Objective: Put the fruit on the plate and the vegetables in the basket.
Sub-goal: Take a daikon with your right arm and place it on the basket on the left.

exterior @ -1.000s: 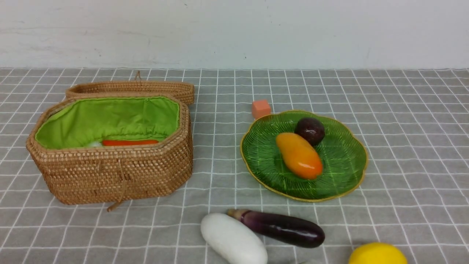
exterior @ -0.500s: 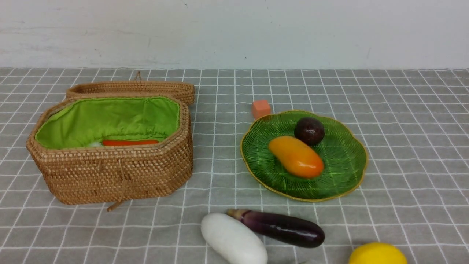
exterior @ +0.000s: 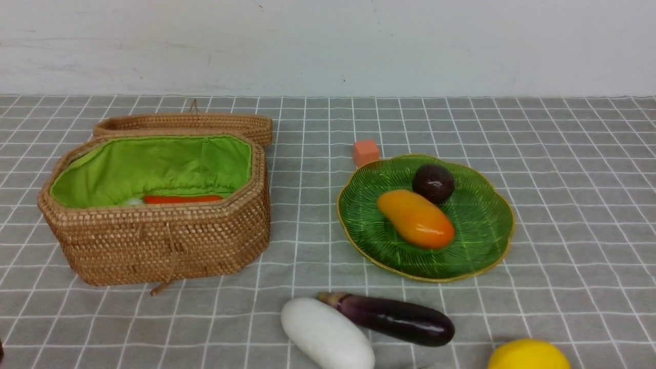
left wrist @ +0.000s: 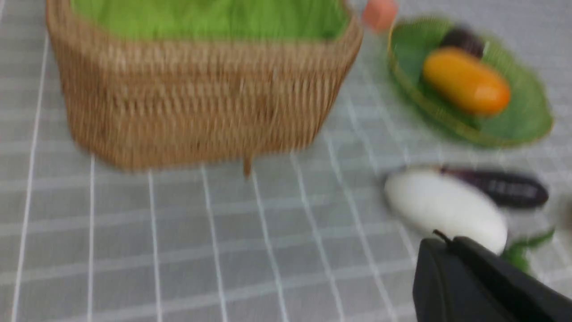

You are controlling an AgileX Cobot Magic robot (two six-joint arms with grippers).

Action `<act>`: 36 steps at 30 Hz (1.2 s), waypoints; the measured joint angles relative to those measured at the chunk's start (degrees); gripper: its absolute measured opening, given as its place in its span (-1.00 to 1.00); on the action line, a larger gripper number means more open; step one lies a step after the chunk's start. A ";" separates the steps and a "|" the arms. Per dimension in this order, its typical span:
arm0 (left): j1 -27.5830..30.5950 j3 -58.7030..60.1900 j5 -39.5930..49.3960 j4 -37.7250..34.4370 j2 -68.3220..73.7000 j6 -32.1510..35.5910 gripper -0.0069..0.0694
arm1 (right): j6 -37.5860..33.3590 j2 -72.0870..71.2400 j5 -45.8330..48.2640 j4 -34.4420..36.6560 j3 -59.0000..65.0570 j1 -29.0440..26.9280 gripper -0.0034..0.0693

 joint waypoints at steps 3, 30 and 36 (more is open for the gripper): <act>7.25 0.04 -4.81 -5.15 -1.24 6.60 -0.85 | 0.00 0.00 0.00 0.00 0.00 0.00 -0.24; 18.49 4.06 0.12 -23.78 -6.73 15.66 -0.83 | 0.00 0.00 0.00 0.00 0.00 0.00 -0.24; 18.49 4.06 0.12 -23.94 -6.73 15.66 -0.82 | 0.00 0.00 0.00 0.00 0.00 0.00 -0.24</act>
